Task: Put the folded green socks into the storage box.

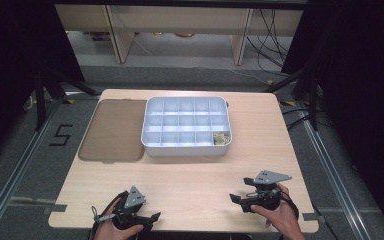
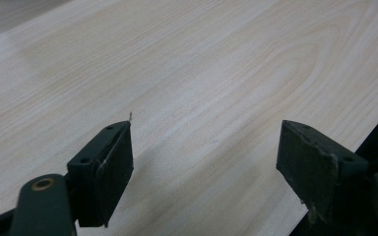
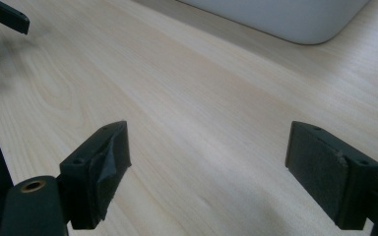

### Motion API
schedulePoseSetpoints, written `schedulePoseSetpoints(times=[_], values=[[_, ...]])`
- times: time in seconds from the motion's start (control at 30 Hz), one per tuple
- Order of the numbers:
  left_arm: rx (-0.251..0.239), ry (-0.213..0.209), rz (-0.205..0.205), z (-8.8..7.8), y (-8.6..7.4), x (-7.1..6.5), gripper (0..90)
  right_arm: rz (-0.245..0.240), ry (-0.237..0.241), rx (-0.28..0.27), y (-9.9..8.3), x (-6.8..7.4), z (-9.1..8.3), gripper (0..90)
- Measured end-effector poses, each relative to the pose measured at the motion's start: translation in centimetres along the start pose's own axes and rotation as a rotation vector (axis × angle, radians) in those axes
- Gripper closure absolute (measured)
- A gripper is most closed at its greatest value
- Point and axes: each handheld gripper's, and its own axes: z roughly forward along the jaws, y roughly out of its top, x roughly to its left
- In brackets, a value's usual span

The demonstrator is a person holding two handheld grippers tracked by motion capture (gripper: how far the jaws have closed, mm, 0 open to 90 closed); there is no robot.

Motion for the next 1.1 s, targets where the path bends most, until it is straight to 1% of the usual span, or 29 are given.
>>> schedulePoseSetpoints(times=[0.03,0.07,0.13,0.17,0.2,0.23,0.3,0.33,0.37,0.4,0.43,0.47,0.5,0.53,0.63,0.67,0.7,0.73,0.77,0.8,0.9,0.97,1.0,1.03,1.07,1.1], values=[[0.0,0.0,0.0,0.0,0.0,0.0,21.0,0.0,0.0,0.0,0.0,0.0,0.0,17.7],[-0.005,0.006,0.027,0.0,0.1,0.1,21.0,0.003,0.005,-0.009,-0.1,0.0,0.0,17.7],[-0.001,0.005,0.026,0.0,0.1,0.1,21.0,0.015,0.025,-0.003,-0.5,0.1,-0.1,17.8],[0.001,0.0,0.025,0.0,0.0,0.1,21.0,-0.001,0.031,0.0,-0.6,0.0,-0.1,17.7],[0.001,0.0,0.025,0.0,0.0,0.1,21.0,-0.001,0.031,0.0,-0.6,0.0,-0.1,17.7],[0.005,0.006,0.032,0.0,0.1,0.1,21.0,0.02,0.023,-0.002,-0.9,0.4,-0.2,17.7],[0.006,0.002,0.032,0.0,0.1,0.1,21.0,0.025,0.008,0.0,-1.2,0.5,-0.3,17.8],[0.001,0.002,0.023,0.0,0.1,0.0,21.0,-0.006,0.016,-0.001,-1.2,0.3,-0.3,17.8],[0.001,0.002,0.023,0.0,0.1,0.0,21.0,-0.006,0.016,-0.001,-1.2,0.3,-0.3,17.8],[0.002,0.002,0.026,0.0,0.1,0.1,21.0,0.023,0.01,0.011,-1.6,0.8,-0.4,17.7],[0.002,0.002,0.025,0.0,0.1,0.1,21.0,0.023,0.01,0.011,-1.6,0.8,-0.4,17.7],[0.002,0.002,0.025,0.0,0.1,0.1,21.0,0.015,0.027,0.008,-1.8,0.9,-0.2,17.6],[0.002,0.004,0.027,0.0,0.1,0.1,21.0,0.015,0.027,0.008,-1.8,0.9,-0.2,17.6],[0.002,0.002,0.026,0.0,0.1,0.1,21.0,-0.018,0.012,0.017,-1.9,0.9,-0.3,17.5],[0.001,0.0,0.028,0.0,0.1,0.1,21.0,-0.014,0.018,0.029,-2.1,1.3,-0.2,17.2],[0.001,0.0,0.027,0.0,0.1,0.1,21.0,-0.017,0.029,0.014,-2.1,1.3,-0.1,17.1],[0.001,0.0,0.027,0.0,0.1,0.1,21.0,-0.017,0.029,0.014,-2.1,1.3,-0.1,17.1],[-0.004,0.001,0.025,0.0,0.0,0.1,21.0,0.0,0.035,0.036,-2.2,1.7,-0.1,17.1],[-0.004,0.001,0.025,0.0,0.0,0.1,21.0,0.0,0.035,0.036,-2.2,1.7,-0.1,17.1],[0.001,-0.001,0.027,0.0,0.1,0.1,21.0,-0.034,0.022,0.033,-2.2,1.6,-0.1,17.0],[0.001,0.0,0.024,0.0,0.1,0.1,21.0,-0.031,0.017,0.037,-2.3,1.7,-0.1,16.9],[0.004,0.004,0.033,0.0,0.1,0.1,21.0,-0.03,0.016,0.035,-2.3,1.7,-0.1,16.9],[0.006,0.003,0.033,0.0,0.1,0.1,21.0,-0.026,0.026,0.03,-2.3,1.6,-0.1,16.9],[0.006,0.003,0.033,0.0,0.1,0.1,21.0,-0.026,0.026,0.03,-2.3,1.6,-0.1,16.9],[0.001,0.003,0.018,0.1,0.0,0.0,21.0,-0.02,0.01,0.039,-2.4,1.6,-0.1,17.0],[0.0,0.004,0.014,0.1,0.0,0.0,21.0,-0.02,0.01,0.039,-2.4,1.6,-0.1,17.0]])
